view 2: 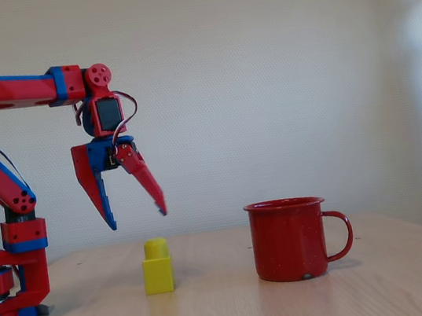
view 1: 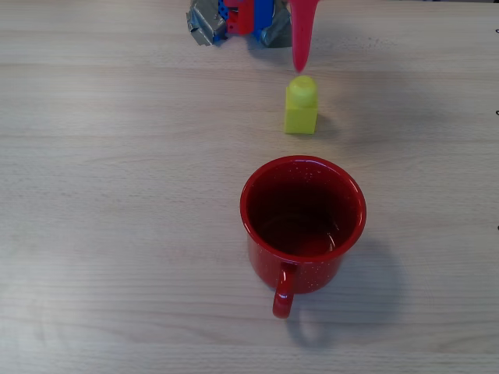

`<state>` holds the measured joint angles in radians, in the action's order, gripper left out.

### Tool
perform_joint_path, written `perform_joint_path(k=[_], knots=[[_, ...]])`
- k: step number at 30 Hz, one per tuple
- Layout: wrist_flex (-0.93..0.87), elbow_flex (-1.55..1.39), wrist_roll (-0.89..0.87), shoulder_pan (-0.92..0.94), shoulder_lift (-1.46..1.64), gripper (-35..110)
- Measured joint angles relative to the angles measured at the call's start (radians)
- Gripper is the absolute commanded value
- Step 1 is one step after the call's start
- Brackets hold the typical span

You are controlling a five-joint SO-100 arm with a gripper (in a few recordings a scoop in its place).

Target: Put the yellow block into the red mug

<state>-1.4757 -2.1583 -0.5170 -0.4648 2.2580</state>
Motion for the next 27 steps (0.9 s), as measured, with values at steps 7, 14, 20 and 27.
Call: perform_joint_path(k=[7, 14, 20, 27], knots=[[0.048, 0.000, -0.012, 0.005, -0.109, 41], [0.138, 0.006, -0.028, -0.014, -0.229, 39], [0.212, 0.006, -0.025, -0.012, -0.301, 39], [0.247, 0.006, -0.044, -0.011, -0.385, 40]])
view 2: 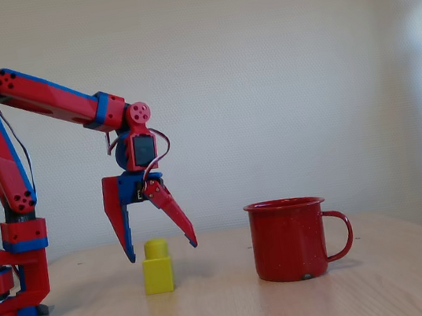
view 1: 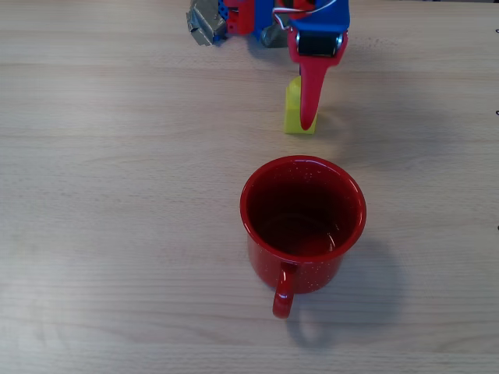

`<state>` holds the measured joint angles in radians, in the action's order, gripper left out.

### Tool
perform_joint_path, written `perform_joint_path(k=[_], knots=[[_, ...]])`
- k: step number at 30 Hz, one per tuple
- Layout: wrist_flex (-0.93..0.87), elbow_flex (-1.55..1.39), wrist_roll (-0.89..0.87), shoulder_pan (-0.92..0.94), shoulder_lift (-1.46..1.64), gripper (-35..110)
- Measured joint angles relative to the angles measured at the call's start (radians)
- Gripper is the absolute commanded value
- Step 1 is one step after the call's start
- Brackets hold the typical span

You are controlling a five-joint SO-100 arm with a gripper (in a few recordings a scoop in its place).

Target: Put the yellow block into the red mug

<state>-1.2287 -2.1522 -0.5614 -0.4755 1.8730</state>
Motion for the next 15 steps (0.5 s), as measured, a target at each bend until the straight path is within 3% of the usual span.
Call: perform_joint_path(k=[15], knots=[[0.084, -0.017, 0.028, 0.021, -0.097, 31]])
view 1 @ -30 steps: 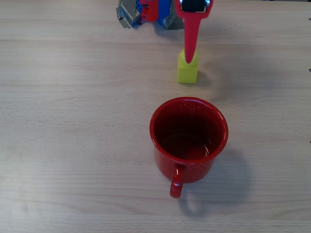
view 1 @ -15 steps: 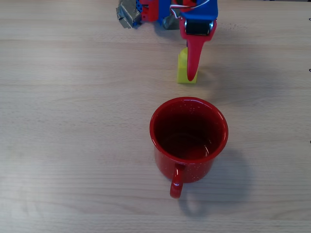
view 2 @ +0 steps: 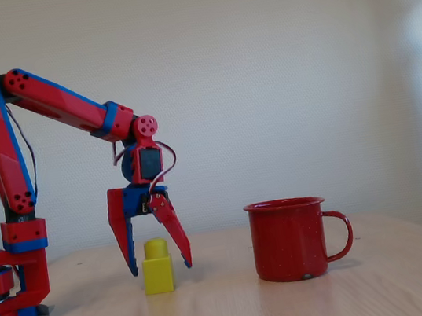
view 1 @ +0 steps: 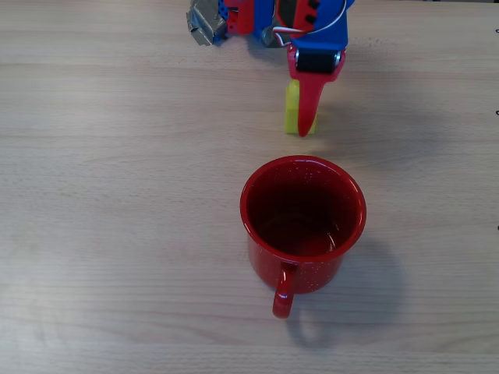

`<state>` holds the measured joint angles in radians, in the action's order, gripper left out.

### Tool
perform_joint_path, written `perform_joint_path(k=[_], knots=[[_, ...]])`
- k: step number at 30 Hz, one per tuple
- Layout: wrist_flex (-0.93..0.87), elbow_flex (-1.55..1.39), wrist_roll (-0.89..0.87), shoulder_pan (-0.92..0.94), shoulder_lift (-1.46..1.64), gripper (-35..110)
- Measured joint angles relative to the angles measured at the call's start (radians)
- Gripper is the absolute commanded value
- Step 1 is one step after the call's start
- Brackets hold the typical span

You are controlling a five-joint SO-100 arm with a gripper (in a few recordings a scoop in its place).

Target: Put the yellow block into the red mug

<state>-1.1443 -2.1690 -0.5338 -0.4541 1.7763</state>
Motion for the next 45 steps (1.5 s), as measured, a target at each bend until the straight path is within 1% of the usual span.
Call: perform_joint_path(k=[3, 7, 14, 21, 26, 31, 34, 40, 45], knots=[[0.023, 0.000, 0.000, 0.009, -0.003, 24], [0.023, 0.000, -0.002, 0.026, -0.014, 0], [0.035, 0.000, 0.000, 0.018, -0.018, 0], [0.026, 0.000, 0.069, 0.035, -0.008, 0], [-0.089, 0.057, 0.173, 0.038, 0.080, 0], [-0.241, 0.225, 0.258, 0.051, 0.092, 0], [-0.328, 0.342, 0.278, 0.061, 0.092, 0], [-0.426, 0.479, 0.314, 0.094, 0.092, 0], [-0.457, 0.607, 0.367, 0.160, 0.091, 0]])
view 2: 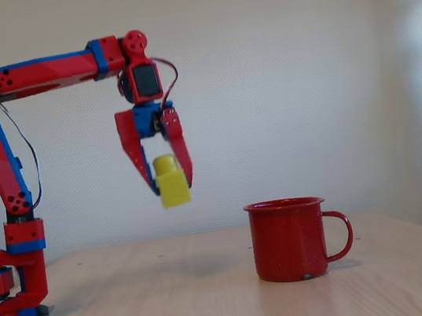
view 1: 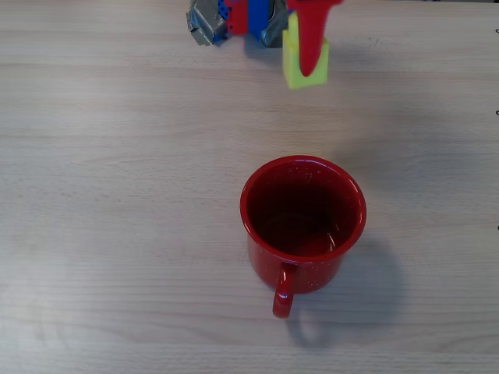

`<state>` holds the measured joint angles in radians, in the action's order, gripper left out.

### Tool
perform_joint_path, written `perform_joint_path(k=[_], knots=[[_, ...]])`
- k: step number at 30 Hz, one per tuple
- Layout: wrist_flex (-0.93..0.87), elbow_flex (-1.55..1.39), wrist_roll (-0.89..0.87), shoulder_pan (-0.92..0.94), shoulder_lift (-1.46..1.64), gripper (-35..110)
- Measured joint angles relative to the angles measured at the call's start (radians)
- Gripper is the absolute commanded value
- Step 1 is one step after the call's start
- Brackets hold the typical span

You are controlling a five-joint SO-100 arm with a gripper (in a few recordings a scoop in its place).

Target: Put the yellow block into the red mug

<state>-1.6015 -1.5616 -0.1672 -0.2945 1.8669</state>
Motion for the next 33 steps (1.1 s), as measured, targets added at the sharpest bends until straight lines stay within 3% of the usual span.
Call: perform_joint_path(k=[15, 33], knots=[[-0.031, 0.603, 0.057, 0.080, -0.439, 0], [-0.051, 0.957, 0.055, 0.120, -0.807, 0]])
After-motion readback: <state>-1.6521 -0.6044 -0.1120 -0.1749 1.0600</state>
